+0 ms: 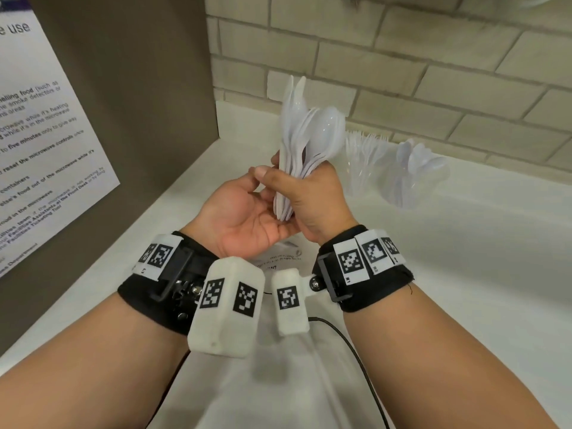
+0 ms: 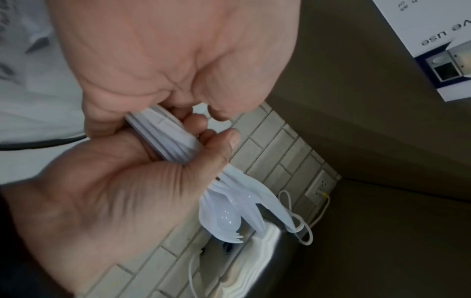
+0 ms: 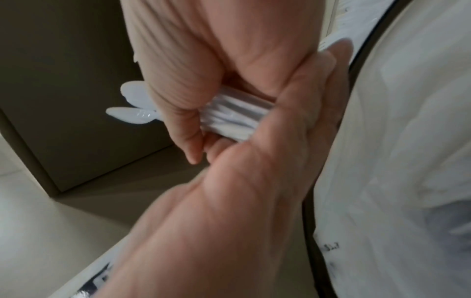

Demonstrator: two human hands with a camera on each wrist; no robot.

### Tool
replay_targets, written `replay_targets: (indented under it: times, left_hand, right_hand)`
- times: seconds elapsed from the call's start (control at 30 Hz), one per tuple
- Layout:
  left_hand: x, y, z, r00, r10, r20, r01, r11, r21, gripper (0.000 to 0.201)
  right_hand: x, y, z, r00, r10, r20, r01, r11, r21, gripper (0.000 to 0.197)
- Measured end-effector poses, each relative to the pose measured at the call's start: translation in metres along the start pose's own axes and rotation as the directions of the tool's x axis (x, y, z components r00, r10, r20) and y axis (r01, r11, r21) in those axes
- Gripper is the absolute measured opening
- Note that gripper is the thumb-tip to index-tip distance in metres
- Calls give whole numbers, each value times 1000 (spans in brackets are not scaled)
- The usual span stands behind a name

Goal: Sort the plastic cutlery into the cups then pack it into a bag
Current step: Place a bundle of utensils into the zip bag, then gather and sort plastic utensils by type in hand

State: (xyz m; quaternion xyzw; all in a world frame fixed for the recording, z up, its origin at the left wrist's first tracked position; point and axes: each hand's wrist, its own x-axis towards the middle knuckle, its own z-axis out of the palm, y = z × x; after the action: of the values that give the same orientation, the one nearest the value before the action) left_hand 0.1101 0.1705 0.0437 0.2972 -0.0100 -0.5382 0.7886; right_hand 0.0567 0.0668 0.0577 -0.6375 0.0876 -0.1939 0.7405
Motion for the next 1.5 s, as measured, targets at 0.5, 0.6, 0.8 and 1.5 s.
replay_targets:
  times: [0.5, 0.6, 0.8, 1.5]
  left_hand:
    - [-13, -4, 20, 854, 520, 27, -321, 486, 813, 19]
    - [-7, -4, 19, 802, 596, -47, -336, 515, 789, 13]
    - [-9, -4, 19, 873, 484, 58, -325, 490, 809, 22]
    - [2, -12, 3, 802, 570, -179, -152, 484, 862, 31]
  right_hand:
    - [-14, 10, -8, 875, 191, 444, -103, 972, -213, 37]
    - [-13, 11, -8, 894, 228, 387, -69, 921, -383, 30]
    - [-21, 7, -8, 857, 296, 421, -206, 947, -246, 44]
    - [9, -18, -5, 992, -118, -45, 75, 835, -545, 49]
